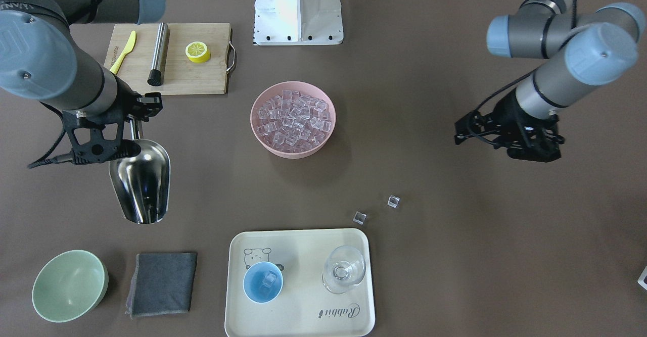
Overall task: Put ice in cup with scoop
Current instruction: 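Carry the empty scoop back and lower it to the table with the right gripper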
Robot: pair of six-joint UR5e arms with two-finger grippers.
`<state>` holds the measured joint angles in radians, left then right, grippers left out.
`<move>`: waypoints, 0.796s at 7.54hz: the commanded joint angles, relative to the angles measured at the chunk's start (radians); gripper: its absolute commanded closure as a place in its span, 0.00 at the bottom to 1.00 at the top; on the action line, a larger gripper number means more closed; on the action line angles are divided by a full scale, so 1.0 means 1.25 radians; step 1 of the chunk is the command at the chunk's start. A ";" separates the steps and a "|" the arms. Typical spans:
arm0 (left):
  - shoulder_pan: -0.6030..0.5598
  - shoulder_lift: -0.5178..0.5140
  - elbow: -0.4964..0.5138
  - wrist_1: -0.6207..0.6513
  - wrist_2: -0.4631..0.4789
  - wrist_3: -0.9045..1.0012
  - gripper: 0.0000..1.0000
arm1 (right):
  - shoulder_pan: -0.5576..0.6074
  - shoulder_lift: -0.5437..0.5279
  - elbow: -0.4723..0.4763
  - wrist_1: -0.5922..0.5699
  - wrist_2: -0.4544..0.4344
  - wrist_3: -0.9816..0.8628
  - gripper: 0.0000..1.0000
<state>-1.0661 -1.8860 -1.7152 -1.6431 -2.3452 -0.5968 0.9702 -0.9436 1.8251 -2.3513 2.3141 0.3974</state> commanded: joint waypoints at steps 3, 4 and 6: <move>-0.276 0.138 0.026 0.223 -0.003 0.579 0.03 | -0.105 -0.250 0.091 0.269 -0.025 0.191 1.00; -0.310 0.149 0.047 0.225 -0.003 0.630 0.03 | -0.122 -0.284 0.058 0.351 -0.035 0.205 1.00; -0.356 0.149 0.107 0.223 -0.006 0.725 0.03 | -0.147 -0.303 -0.008 0.471 -0.042 0.264 1.00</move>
<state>-1.4606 -1.7055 -1.6376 -1.3660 -2.3501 0.2107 0.8148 -1.2943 1.8841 -1.8928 2.2691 0.6707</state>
